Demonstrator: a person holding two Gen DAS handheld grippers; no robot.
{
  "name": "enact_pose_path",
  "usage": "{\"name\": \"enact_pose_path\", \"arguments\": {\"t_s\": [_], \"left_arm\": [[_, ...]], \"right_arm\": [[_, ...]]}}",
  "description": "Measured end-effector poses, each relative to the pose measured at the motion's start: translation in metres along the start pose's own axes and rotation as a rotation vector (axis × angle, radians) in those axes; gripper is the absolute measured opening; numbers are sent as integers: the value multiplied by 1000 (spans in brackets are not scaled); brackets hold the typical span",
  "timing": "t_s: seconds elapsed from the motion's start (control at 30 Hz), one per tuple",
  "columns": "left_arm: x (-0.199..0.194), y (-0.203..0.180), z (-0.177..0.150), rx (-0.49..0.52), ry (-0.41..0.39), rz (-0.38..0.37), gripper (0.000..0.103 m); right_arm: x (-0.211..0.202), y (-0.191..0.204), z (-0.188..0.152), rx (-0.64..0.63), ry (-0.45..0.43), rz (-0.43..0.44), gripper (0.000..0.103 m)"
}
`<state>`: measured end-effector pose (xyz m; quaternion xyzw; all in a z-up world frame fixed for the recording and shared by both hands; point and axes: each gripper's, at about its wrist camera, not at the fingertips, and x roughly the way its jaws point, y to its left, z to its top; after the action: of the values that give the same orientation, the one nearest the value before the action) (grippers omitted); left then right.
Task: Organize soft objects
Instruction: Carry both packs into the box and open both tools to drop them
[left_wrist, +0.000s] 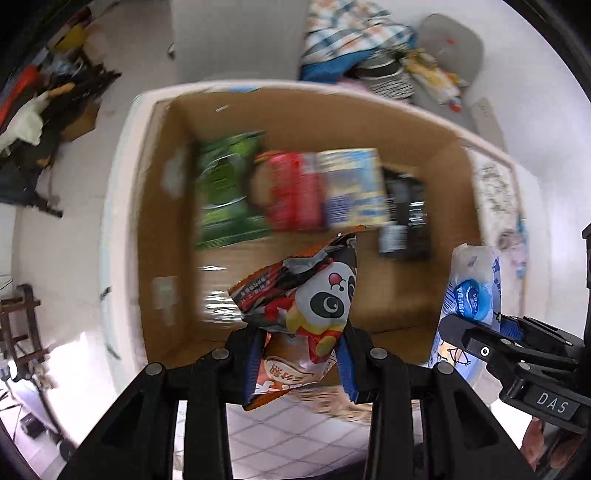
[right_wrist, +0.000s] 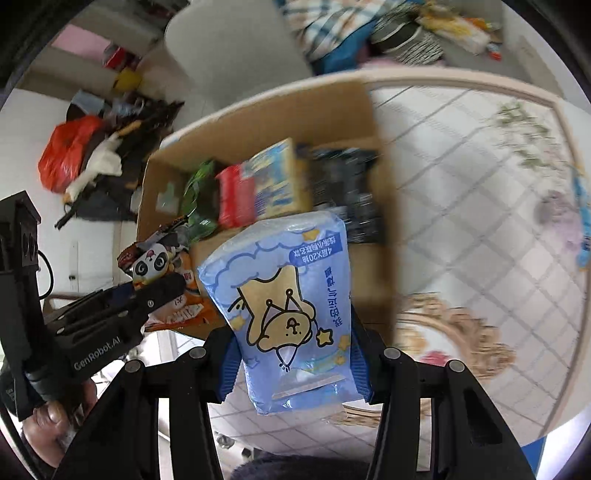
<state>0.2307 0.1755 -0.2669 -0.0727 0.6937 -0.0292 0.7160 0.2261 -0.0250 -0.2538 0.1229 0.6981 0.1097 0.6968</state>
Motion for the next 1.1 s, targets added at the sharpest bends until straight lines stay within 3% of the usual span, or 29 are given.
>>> {"name": "enact_pose_path", "arguments": {"t_s": [0.27, 0.57, 0.67, 0.87, 1.1], "left_arm": [[36, 45, 11, 4, 102, 33, 32], [49, 50, 25, 48, 128, 40, 32], [49, 51, 29, 51, 135, 36, 32], [43, 57, 30, 3, 123, 30, 33], [24, 52, 23, -38, 75, 13, 34]], "right_arm": [[86, 32, 21, 77, 90, 42, 52], [133, 49, 34, 95, 115, 33, 52], [144, 54, 39, 91, 122, 36, 56], [152, 58, 44, 92, 128, 28, 83], [129, 49, 40, 66, 114, -23, 83]]}}
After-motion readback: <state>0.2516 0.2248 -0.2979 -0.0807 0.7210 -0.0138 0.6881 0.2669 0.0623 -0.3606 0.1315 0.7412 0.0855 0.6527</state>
